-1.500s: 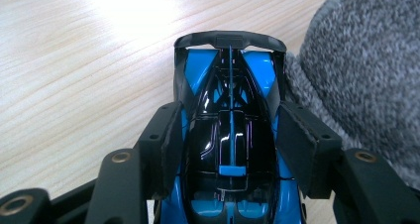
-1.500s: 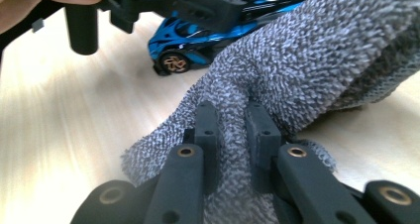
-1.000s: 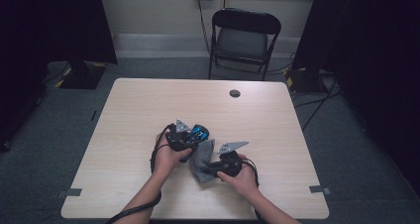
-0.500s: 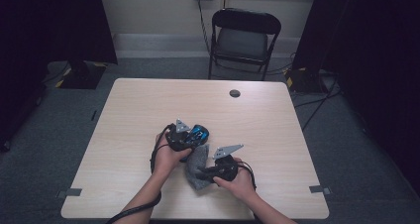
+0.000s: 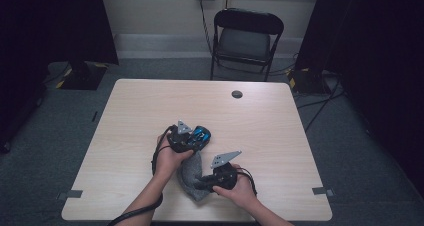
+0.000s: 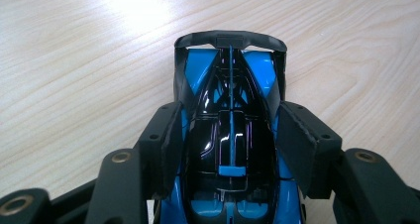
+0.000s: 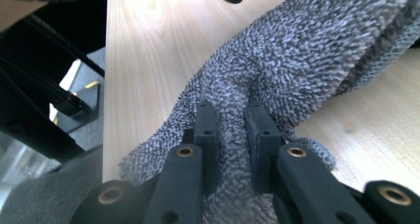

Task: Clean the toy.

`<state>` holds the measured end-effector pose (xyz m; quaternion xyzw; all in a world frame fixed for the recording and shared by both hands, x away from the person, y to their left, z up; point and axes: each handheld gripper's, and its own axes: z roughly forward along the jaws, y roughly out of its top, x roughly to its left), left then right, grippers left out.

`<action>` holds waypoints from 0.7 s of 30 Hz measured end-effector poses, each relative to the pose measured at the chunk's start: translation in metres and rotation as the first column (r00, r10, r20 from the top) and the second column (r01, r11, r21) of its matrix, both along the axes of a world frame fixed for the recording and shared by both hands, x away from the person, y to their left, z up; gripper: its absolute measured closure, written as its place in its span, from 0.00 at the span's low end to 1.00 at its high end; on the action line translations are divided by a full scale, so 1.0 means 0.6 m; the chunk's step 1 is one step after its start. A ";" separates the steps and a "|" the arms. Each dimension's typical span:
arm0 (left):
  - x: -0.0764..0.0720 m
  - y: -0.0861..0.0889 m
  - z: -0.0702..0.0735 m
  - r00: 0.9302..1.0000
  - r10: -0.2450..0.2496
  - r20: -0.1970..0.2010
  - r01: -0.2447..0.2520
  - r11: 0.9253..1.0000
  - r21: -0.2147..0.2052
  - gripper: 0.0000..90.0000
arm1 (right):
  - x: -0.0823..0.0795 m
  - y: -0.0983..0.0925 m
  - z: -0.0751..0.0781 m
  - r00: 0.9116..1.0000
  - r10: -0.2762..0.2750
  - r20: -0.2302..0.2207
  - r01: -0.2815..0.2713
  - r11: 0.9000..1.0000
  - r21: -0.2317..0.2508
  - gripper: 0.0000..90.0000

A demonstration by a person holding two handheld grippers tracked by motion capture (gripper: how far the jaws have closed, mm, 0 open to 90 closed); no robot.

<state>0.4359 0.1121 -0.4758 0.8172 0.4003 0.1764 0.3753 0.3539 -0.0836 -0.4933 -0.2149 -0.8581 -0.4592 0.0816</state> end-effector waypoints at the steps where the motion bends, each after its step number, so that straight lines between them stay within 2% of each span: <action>1: 0.000 0.000 0.000 1.000 0.001 -0.004 -0.001 1.000 -0.007 0.49 | -0.002 0.000 0.000 1.000 0.006 0.002 -0.006 1.000 0.000 0.87; 3: 0.000 0.000 0.000 1.000 0.001 -0.004 -0.001 1.000 -0.006 0.49 | -0.005 -0.001 0.002 1.000 0.016 0.006 -0.016 1.000 0.003 0.87; 4: 0.000 0.000 0.000 1.000 0.002 -0.005 -0.002 1.000 -0.006 0.49 | -0.009 -0.002 0.004 0.999 0.038 0.012 -0.038 0.999 0.006 0.87; 10: 0.000 0.000 0.000 1.000 0.003 -0.005 -0.003 1.000 -0.004 0.49 | -0.017 -0.010 0.010 0.997 0.066 0.033 -0.066 0.998 0.004 0.87; 14: 0.000 -0.001 0.000 1.000 0.009 -0.005 -0.009 1.000 -0.002 0.49 | -0.011 -0.023 0.016 0.998 0.051 0.043 -0.051 0.999 0.006 0.87; 21: 0.000 -0.002 0.001 1.000 0.008 -0.008 -0.008 1.000 -0.003 0.49 | 0.006 -0.057 0.019 0.997 -0.005 0.075 0.007 1.000 -0.017 0.86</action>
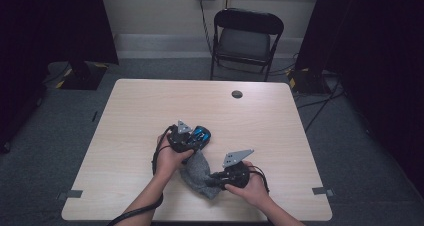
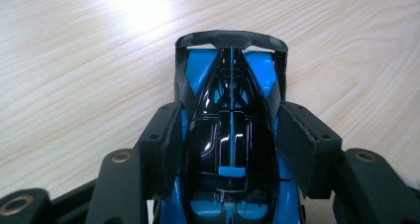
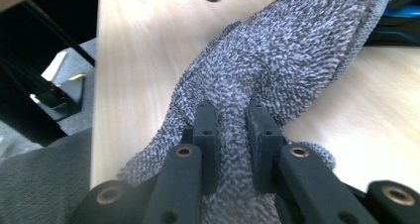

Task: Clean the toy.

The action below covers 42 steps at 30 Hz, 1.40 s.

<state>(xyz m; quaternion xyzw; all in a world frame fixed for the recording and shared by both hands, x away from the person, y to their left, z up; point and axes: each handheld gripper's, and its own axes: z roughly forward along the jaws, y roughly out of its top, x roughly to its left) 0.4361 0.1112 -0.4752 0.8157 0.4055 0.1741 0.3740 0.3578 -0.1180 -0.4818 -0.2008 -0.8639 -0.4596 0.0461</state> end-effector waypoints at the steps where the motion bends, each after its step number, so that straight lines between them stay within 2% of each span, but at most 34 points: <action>1: 0.000 0.000 0.000 1.000 -0.001 0.000 0.001 1.000 0.002 0.49 | 0.002 -0.005 0.000 1.000 -0.003 -0.002 0.003 1.000 0.000 0.86; 6: 0.000 0.000 0.001 1.000 -0.008 0.005 0.008 1.000 0.005 0.50 | 0.009 -0.024 0.002 0.999 -0.035 0.004 0.035 0.999 -0.002 0.86; 9: 0.000 0.001 -0.002 1.000 -0.016 0.023 0.016 1.000 0.000 0.49 | 0.014 -0.039 -0.001 0.998 -0.067 0.005 0.067 0.998 -0.003 0.86; 14: 0.000 0.003 0.001 1.000 -0.013 0.019 0.013 1.000 -0.002 0.48 | 0.021 -0.057 0.000 0.995 -0.103 0.001 0.103 0.995 0.004 0.86; 18: 0.000 0.008 0.007 0.999 -0.019 0.029 0.020 1.000 -0.018 0.45 | 0.027 -0.071 0.000 0.989 -0.145 0.004 0.145 0.989 0.005 0.86; 19: 0.000 0.008 0.008 0.999 -0.020 0.031 0.020 1.000 -0.020 0.44 | 0.031 -0.078 -0.001 0.985 -0.171 0.004 0.171 0.985 0.006 0.86; 21: -0.002 0.009 0.011 0.999 -0.021 0.036 0.022 0.999 -0.025 0.44 | 0.034 -0.083 -0.002 0.982 -0.187 0.002 0.187 0.982 0.007 0.86; 25: -0.007 0.009 0.018 0.998 -0.037 0.041 0.037 0.999 -0.016 0.44 | 0.036 -0.085 -0.004 0.981 -0.193 0.001 0.193 0.981 0.007 0.85; 27: -0.011 0.007 0.023 0.998 -0.048 0.052 0.048 0.999 -0.013 0.44 | 0.035 -0.085 -0.005 0.984 -0.179 -0.002 0.179 0.984 0.005 0.85; 29: -0.017 0.003 0.029 0.996 -0.070 0.057 0.072 0.997 -0.024 0.44 | 0.033 -0.083 -0.005 0.987 -0.163 -0.012 0.163 0.986 0.022 0.85; 33: -0.024 -0.003 0.037 0.994 -0.087 0.066 0.090 0.995 -0.039 0.45 | 0.030 -0.077 -0.007 0.989 -0.146 -0.009 0.146 0.989 0.015 0.84; 35: -0.031 -0.012 0.039 0.991 -0.118 0.064 0.121 0.991 -0.054 0.45 | 0.029 -0.075 -0.013 0.990 -0.139 -0.015 0.139 0.990 0.000 0.82; 36: -0.031 -0.012 0.039 0.991 -0.118 0.064 0.121 0.991 -0.054 0.45 | 0.029 -0.075 -0.013 0.990 -0.139 -0.015 0.139 0.990 0.000 0.82; 37: -0.035 -0.017 0.039 0.989 -0.140 0.058 0.143 0.988 -0.061 0.45 | 0.030 -0.077 -0.013 0.989 -0.151 -0.005 0.151 0.989 -0.001 0.78; 38: -0.035 -0.017 0.039 0.989 -0.140 0.058 0.143 0.988 -0.061 0.45 | 0.030 -0.077 -0.013 0.989 -0.151 -0.005 0.151 0.989 -0.001 0.78; 42: -0.040 -0.024 0.034 0.982 -0.186 0.039 0.188 0.980 -0.067 0.46 | 0.033 -0.085 -0.010 0.987 -0.161 0.005 0.161 0.987 -0.002 0.69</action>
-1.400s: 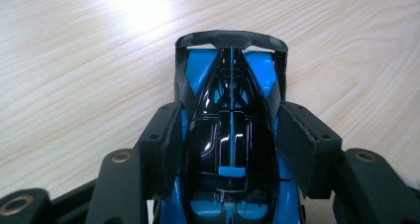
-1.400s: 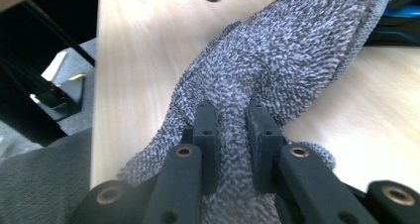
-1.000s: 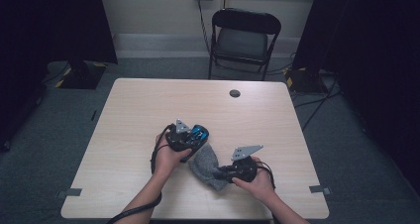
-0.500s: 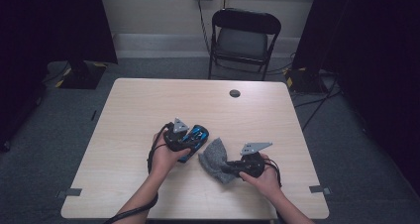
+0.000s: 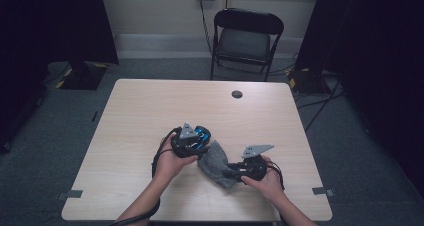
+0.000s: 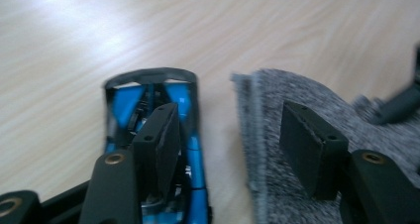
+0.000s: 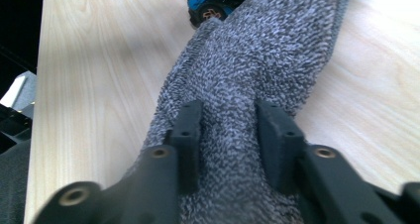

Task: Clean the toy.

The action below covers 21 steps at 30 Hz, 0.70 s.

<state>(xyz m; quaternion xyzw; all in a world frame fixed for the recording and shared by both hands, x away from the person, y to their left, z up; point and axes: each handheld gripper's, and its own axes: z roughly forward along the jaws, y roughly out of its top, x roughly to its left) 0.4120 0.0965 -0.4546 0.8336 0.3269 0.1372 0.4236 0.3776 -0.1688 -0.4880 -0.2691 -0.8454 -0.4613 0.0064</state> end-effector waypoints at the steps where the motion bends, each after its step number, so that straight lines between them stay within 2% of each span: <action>1: -0.002 -0.002 -0.001 1.000 -0.008 -0.001 0.008 1.000 0.000 0.46 | 0.000 -0.002 0.000 1.000 -0.001 0.006 0.001 1.000 -0.008 0.67; 6: -0.005 -0.015 -0.008 0.999 -0.039 -0.015 0.039 0.999 -0.001 0.46 | 0.003 -0.017 0.001 0.999 -0.015 0.041 0.017 0.999 -0.046 0.55; 9: -0.006 -0.024 -0.013 0.998 -0.057 -0.027 0.057 0.998 -0.002 0.48 | 0.006 -0.026 0.003 0.997 -0.030 0.066 0.034 0.997 -0.067 0.53; 14: -0.009 -0.039 -0.022 0.993 -0.100 -0.056 0.100 0.995 -0.007 0.51 | 0.012 -0.038 0.004 0.996 -0.049 0.078 0.056 0.995 -0.085 0.50; 15: -0.010 -0.043 -0.027 0.990 -0.121 -0.074 0.120 0.993 -0.011 0.53 | 0.016 -0.043 0.002 0.995 -0.055 0.078 0.062 0.994 -0.090 0.49; 16: -0.010 -0.043 -0.027 0.990 -0.121 -0.074 0.120 0.993 -0.011 0.55 | 0.018 -0.045 0.002 0.995 -0.063 0.084 0.070 0.993 -0.093 0.48; 17: -0.013 -0.045 -0.031 0.986 -0.141 -0.091 0.142 0.990 -0.003 0.56 | 0.021 -0.047 0.002 0.994 -0.068 0.090 0.077 0.992 -0.098 0.48; 18: -0.013 -0.045 -0.031 0.986 -0.141 -0.091 0.142 0.990 -0.003 0.57 | 0.021 -0.047 0.002 0.994 -0.068 0.090 0.077 0.992 -0.098 0.48; 20: -0.019 -0.046 -0.035 0.979 -0.172 -0.109 0.174 0.985 0.015 0.58 | 0.028 -0.053 0.001 0.991 -0.080 0.106 0.091 0.990 -0.109 0.46; 21: -0.027 -0.046 -0.041 0.973 -0.192 -0.128 0.198 0.980 0.036 0.61 | 0.036 -0.058 0.000 0.989 -0.089 0.118 0.102 0.989 -0.110 0.44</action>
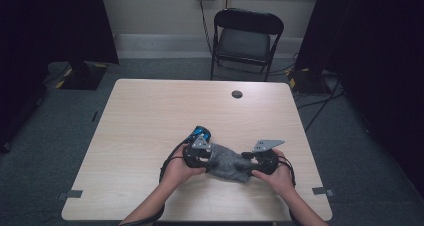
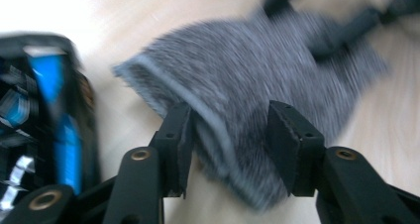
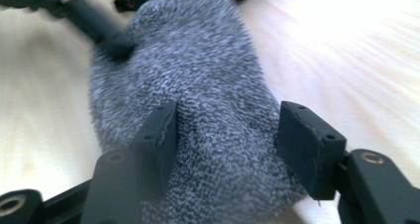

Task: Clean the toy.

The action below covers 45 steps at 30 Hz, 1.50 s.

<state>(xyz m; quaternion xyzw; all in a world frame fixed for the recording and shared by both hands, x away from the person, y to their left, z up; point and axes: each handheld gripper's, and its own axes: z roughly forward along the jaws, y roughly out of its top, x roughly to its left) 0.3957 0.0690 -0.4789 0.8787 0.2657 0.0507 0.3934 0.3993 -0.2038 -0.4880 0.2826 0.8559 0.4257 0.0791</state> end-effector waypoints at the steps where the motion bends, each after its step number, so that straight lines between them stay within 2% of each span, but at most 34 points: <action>1: 0.000 0.000 0.000 1.000 0.000 0.000 0.000 1.000 0.000 0.61 | 0.000 0.000 0.000 1.000 0.000 0.000 0.000 1.000 0.000 0.44; 5: -0.015 -0.001 0.000 0.999 -0.037 -0.022 0.037 0.999 -0.017 0.62 | 0.016 -0.006 -0.001 0.999 -0.032 0.017 0.032 0.999 -0.012 0.39; 6: -0.016 -0.001 0.002 0.999 -0.036 -0.012 0.036 0.999 -0.019 0.60 | 0.021 -0.010 0.000 0.999 -0.039 0.004 0.039 0.999 0.013 0.37; 7: -0.015 0.001 0.006 0.999 -0.033 0.005 0.033 0.999 -0.022 0.60 | 0.021 -0.010 0.000 0.999 -0.039 0.004 0.039 0.999 0.013 0.37; 8: -0.009 0.006 0.016 0.999 -0.012 0.044 0.015 0.998 -0.058 0.53 | 0.022 -0.013 0.002 0.999 -0.051 0.005 0.051 0.999 0.016 0.35; 9: -0.009 0.006 0.016 0.999 -0.012 0.044 0.015 0.998 -0.058 0.50 | 0.022 -0.013 0.002 0.999 -0.051 0.005 0.051 0.999 0.016 0.35; 10: -0.006 0.009 0.022 0.998 -0.006 0.059 0.010 0.997 -0.075 0.50 | 0.022 -0.015 0.003 0.999 -0.052 0.006 0.052 0.998 0.017 0.35; 12: 0.005 0.009 0.040 0.995 -0.017 0.101 0.027 0.995 -0.101 0.41 | 0.020 -0.022 0.003 0.999 -0.048 -0.004 0.048 0.999 0.026 0.35; 13: 0.005 0.009 0.040 0.995 -0.017 0.101 0.027 0.995 -0.101 0.41 | 0.020 -0.022 0.003 0.999 -0.048 -0.004 0.048 0.999 0.026 0.35; 14: 0.008 0.006 0.046 0.992 -0.030 0.119 0.043 0.993 -0.110 0.41 | 0.018 -0.027 0.003 0.999 -0.051 -0.003 0.051 0.998 0.027 0.35; 16: 0.015 -0.005 0.054 0.985 -0.080 0.151 0.095 0.991 -0.096 0.39 | 0.018 -0.030 0.000 0.999 -0.051 -0.013 0.052 0.998 0.033 0.35; 19: 0.022 -0.029 0.045 0.978 -0.157 0.136 0.166 0.985 -0.055 0.39 | 0.018 -0.032 -0.002 0.998 -0.054 -0.022 0.055 0.998 0.037 0.35; 20: 0.029 -0.042 0.028 0.974 -0.195 0.115 0.198 0.980 -0.008 0.39 | 0.018 -0.034 -0.005 0.998 -0.058 -0.030 0.059 0.997 0.040 0.34; 21: 0.029 -0.042 0.028 0.974 -0.195 0.115 0.198 0.980 -0.008 0.38 | 0.018 -0.034 -0.005 0.998 -0.058 -0.030 0.059 0.997 0.040 0.34; 23: 0.032 -0.049 0.011 0.969 -0.226 0.101 0.225 0.974 0.021 0.37 | 0.018 -0.036 -0.005 0.998 -0.061 -0.033 0.062 0.997 0.045 0.34; 25: 0.031 -0.053 -0.006 0.964 -0.252 0.086 0.250 0.968 0.028 0.36 | 0.018 -0.043 -0.005 0.997 -0.068 -0.034 0.070 0.996 0.052 0.34; 26: 0.031 -0.053 -0.006 0.964 -0.252 0.086 0.250 0.968 0.028 0.36 | 0.018 -0.043 -0.005 0.997 -0.068 -0.034 0.070 0.996 0.052 0.34; 30: 0.030 -0.057 -0.016 0.955 -0.282 0.095 0.277 0.959 0.058 0.39 | 0.023 -0.055 -0.006 0.994 -0.094 -0.049 0.097 0.993 0.068 0.34; 32: 0.030 -0.058 -0.020 0.953 -0.285 0.102 0.281 0.958 0.056 0.39 | 0.024 -0.056 -0.007 0.994 -0.096 -0.050 0.100 0.993 0.070 0.34; 34: 0.027 -0.057 -0.022 0.956 -0.273 0.110 0.269 0.962 0.053 0.43 | 0.024 -0.056 -0.009 0.994 -0.098 -0.051 0.102 0.992 0.070 0.34; 35: 0.025 -0.058 -0.022 0.954 -0.277 0.113 0.273 0.961 0.054 0.48 | 0.024 -0.056 -0.010 0.994 -0.101 -0.053 0.104 0.992 0.070 0.34; 36: 0.024 -0.058 -0.020 0.956 -0.273 0.107 0.269 0.962 0.052 0.67 | 0.025 -0.055 -0.011 0.994 -0.099 -0.053 0.102 0.993 0.061 0.34; 37: 0.022 -0.058 -0.019 0.964 -0.248 0.096 0.245 0.969 0.044 0.74 | 0.026 -0.054 -0.011 0.994 -0.100 -0.051 0.103 0.993 0.060 0.33; 39: 0.023 -0.060 -0.016 0.964 -0.247 0.094 0.242 0.968 0.066 0.77 | 0.026 -0.053 -0.011 0.994 -0.099 -0.052 0.102 0.993 0.062 0.34; 42: 0.019 -0.063 -0.013 0.974 -0.211 0.087 0.206 0.976 0.070 0.83 | 0.027 -0.052 -0.004 0.994 -0.100 -0.042 0.103 0.992 0.074 0.33; 43: 0.018 -0.063 -0.011 0.974 -0.208 0.089 0.202 0.976 0.076 0.84 | 0.027 -0.053 -0.001 0.994 -0.101 -0.039 0.104 0.991 0.085 0.33; 44: 0.015 -0.057 -0.005 0.982 -0.178 0.064 0.175 0.983 0.053 0.84 | 0.029 -0.053 0.008 0.993 -0.111 -0.029 0.114 0.988 0.106 0.32; 45: 0.015 -0.057 -0.005 0.982 -0.178 0.064 0.175 0.983 0.053 0.84 | 0.029 -0.053 0.008 0.993 -0.111 -0.029 0.114 0.988 0.106 0.32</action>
